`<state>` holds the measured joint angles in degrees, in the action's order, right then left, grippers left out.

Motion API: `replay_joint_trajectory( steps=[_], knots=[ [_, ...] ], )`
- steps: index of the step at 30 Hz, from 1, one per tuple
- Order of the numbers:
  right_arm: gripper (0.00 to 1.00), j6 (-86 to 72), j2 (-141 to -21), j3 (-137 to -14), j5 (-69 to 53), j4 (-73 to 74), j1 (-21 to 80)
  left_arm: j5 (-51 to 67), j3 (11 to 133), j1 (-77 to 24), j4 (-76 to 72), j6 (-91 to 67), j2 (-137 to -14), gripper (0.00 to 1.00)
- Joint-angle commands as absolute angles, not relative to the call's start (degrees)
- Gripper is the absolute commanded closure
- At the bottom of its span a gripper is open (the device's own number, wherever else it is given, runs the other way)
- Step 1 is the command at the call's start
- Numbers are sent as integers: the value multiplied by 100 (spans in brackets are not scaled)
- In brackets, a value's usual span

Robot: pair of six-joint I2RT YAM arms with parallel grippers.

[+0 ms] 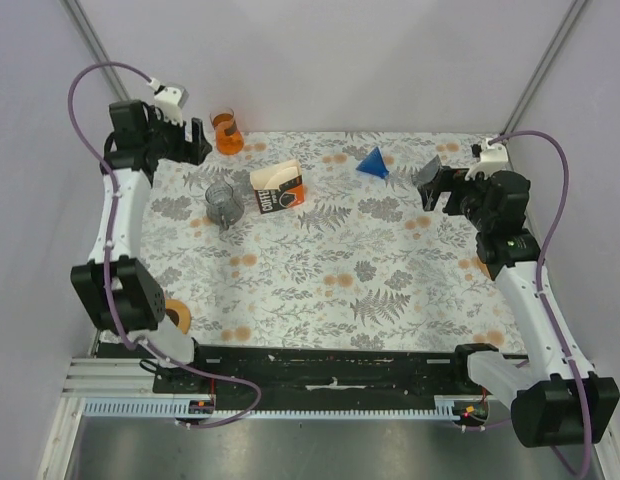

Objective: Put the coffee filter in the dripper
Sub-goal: Pick up the coffee server from the center of the board.

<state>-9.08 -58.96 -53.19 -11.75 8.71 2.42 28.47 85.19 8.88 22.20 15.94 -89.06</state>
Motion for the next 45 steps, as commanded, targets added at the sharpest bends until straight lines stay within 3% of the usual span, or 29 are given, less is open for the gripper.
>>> replay_joint_trajectory(
  steps=[1, 7, 16, 21, 26, 29, 30, 42, 45],
  knots=[
    [2, -677, -5669, -5423, -1319, 1221, 272, 2356, 10288, 835, 5121, 1741, -10508, 15],
    [2, -554, -5774, -5370, -1239, 1257, 290, 1408, 10793, 536, 5213, 1547, -11337, 16],
    [2, -501, -5976, -5458, -1415, 1397, 343, 466, 10942, 326, 4747, 1555, -11979, 30],
    [2, -422, -5959, -5511, -1354, 1511, 369, 623, 10942, 237, 4816, 1608, -12225, 51],
    [2, -378, -5871, -5528, -1239, 1547, 395, 738, 10635, 237, 4685, 1722, -12085, 61],
    [2, -378, -5889, -5563, -1266, 1556, 396, 887, 10530, 237, 4693, 1793, -12024, 84],
    [2, -378, -5889, -5590, -1274, 1582, 396, 931, 10486, 229, 4693, 1802, -11963, 98],
    [2, -369, -5906, -5757, -1292, 1731, 422, 1756, 10678, 185, 5720, 2749, -10399, 98],
    [2, -422, -6011, -5888, -1029, 1863, 413, 1759, 10522, -437, 6082, 3128, -9855, 98]
  ],
)
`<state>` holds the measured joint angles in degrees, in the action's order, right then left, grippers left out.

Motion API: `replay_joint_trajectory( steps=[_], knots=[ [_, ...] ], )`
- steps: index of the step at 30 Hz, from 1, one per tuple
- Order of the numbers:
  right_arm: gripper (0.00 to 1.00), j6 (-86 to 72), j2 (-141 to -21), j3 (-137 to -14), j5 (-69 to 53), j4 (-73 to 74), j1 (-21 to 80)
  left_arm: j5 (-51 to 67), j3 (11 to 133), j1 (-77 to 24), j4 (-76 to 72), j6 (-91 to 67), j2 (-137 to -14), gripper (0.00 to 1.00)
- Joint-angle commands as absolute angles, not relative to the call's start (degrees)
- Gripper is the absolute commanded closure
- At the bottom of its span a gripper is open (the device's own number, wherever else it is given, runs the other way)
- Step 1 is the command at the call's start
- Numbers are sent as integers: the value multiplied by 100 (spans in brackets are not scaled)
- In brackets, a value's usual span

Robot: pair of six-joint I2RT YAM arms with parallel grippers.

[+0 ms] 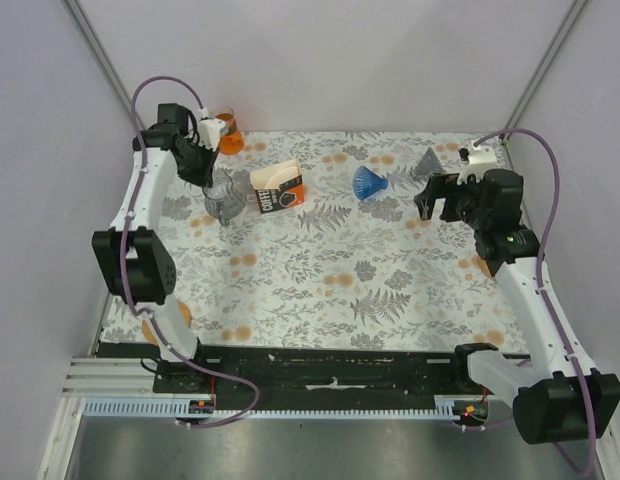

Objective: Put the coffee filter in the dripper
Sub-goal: Pick up the coffee server from the center of the board, then place the coffee server at the center of the board.

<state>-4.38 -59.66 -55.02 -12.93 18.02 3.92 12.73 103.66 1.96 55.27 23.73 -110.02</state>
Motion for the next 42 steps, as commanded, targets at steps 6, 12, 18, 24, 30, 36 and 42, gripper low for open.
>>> replay_joint_trajectory(
  steps=[6, 12, 18, 24, 30, 36, 42],
  knots=[
    [2, -475, -6371, -6327, -501, 2135, 422, 1240, 9844, -2808, 6460, 3682, -9667, 98],
    [2, -545, -6802, -6556, -151, 2294, 378, 782, 10072, -4042, 6241, 4130, -10528, 98],
    [2, -615, -7496, -7100, -465, 2329, 71, 712, 10204, -4465, 5670, 4535, -11082, 98],
    [2, -642, -7892, -7304, -834, 2426, 79, 765, 10020, -4482, 5415, 4772, -11347, 98],
    [2, -598, -7840, -7111, -512, 2487, 70, 826, 9528, -4482, 4932, 4922, -11329, 98],
    [2, -817, -7489, -6601, 351, 2409, -245, 791, 9255, -4482, 4649, 4957, -11329, 98],
    [2, -817, -7269, -6346, 141, 2329, -352, 1010, 9544, -4465, 4912, 4650, -11180, 40]
  ],
)
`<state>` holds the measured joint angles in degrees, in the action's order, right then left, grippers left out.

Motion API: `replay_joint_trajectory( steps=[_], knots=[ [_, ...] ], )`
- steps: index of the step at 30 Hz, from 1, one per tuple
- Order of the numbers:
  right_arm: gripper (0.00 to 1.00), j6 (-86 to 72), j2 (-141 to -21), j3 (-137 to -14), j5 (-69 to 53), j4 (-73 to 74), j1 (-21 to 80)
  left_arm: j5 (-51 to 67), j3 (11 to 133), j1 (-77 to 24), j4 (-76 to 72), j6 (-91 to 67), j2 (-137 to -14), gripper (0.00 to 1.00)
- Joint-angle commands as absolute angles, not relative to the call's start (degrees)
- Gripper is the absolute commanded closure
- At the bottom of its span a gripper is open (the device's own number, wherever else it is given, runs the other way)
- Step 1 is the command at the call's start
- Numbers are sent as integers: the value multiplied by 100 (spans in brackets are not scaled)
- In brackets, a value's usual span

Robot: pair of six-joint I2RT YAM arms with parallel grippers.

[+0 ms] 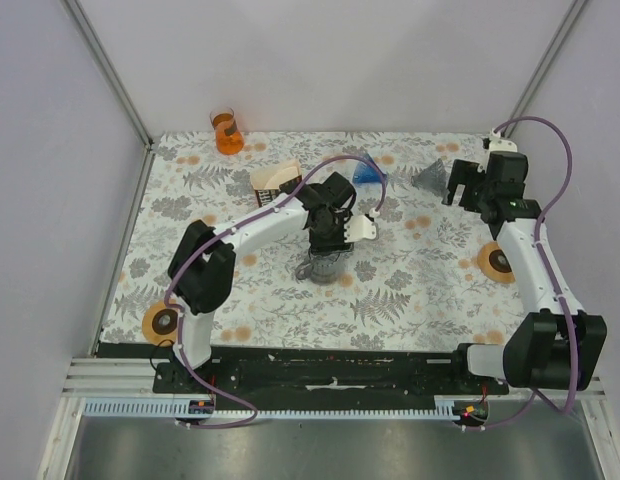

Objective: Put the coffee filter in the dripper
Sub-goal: Place the coffee server at the center of the board, then pick up the dripper holder from the corner of the board.

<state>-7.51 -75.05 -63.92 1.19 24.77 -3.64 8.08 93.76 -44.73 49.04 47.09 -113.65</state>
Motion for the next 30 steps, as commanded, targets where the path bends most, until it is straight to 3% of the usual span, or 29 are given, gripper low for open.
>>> replay_joint_trajectory(
  steps=[1, 3, 10, 17, 24, 30],
  knots=[
    [2, -826, -7260, -6354, 80, 2329, -352, 1046, 9632, -4465, 4991, 4554, -11093, 31],
    [2, -809, -7251, -6381, 18, 2329, -352, 1081, 9799, -4439, 5115, 4395, -10865, 18],
    [2, -747, -7102, -6407, -465, 2329, -352, 950, 9880, -3746, 5940, 3597, -9600, 9],
    [2, -870, -7137, -6583, -1001, 2320, -352, 826, 8554, -672, 6829, 3304, -8369, 6],
    [2, -1019, -7233, -6688, -1327, 2320, -343, -149, 6085, 1975, 6100, 4244, -7208, 14],
    [2, -1142, -7391, -6811, -1626, 2364, -343, -211, 5038, 3005, 5864, 4614, -7321, 42]
  ],
)
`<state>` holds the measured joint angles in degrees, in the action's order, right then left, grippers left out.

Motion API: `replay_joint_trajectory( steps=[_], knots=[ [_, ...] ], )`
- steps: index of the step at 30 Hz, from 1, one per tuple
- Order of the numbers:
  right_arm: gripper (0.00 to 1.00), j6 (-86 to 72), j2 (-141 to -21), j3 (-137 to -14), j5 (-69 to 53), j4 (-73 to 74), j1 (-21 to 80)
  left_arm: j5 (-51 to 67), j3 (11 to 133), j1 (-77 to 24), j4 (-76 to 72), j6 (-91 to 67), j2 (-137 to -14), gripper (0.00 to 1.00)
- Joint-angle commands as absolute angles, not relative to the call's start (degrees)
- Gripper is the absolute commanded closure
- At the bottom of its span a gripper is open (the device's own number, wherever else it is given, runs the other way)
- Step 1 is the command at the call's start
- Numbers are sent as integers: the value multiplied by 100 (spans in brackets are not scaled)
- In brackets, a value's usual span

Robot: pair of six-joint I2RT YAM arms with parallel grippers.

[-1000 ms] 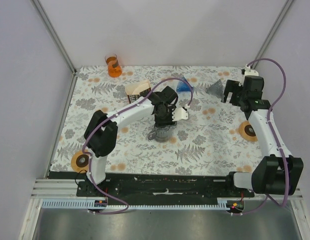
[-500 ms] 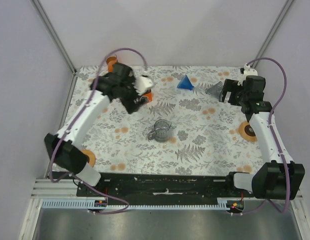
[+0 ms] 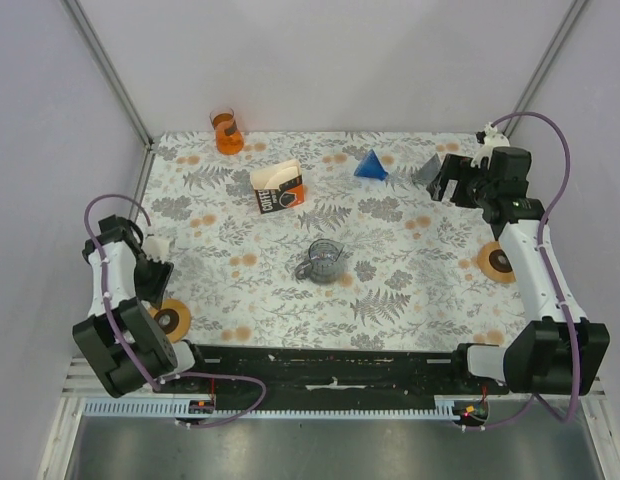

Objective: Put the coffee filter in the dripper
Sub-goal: Pick up the dripper holder from the corner of the board.

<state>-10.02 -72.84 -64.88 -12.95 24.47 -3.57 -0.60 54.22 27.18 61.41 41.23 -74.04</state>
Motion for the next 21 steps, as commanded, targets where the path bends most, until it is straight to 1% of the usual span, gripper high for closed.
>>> replay_joint_trajectory(
  steps=[1, 4, 12, 16, 21],
  knots=[
    [2, -1151, -7409, -6838, -1643, 2373, -343, -237, 4940, 3119, 5749, 4614, -7347, 44],
    [2, -1151, -7435, -6855, -1652, 2382, -343, 174, 4808, 3453, 5757, 4658, -7453, 46],
    [2, -1178, -7506, -6882, -1723, 2400, -343, 641, 4658, 3472, 5441, 4413, -7716, 47],
    [2, -1169, -7523, -6873, -1731, 2400, -343, 511, 4553, 3463, 5169, 4210, -7796, 48],
    [2, -1169, -7558, -6908, -1819, 2400, -343, 79, 4202, 3472, 4782, 4280, -7691, 52]
  ],
)
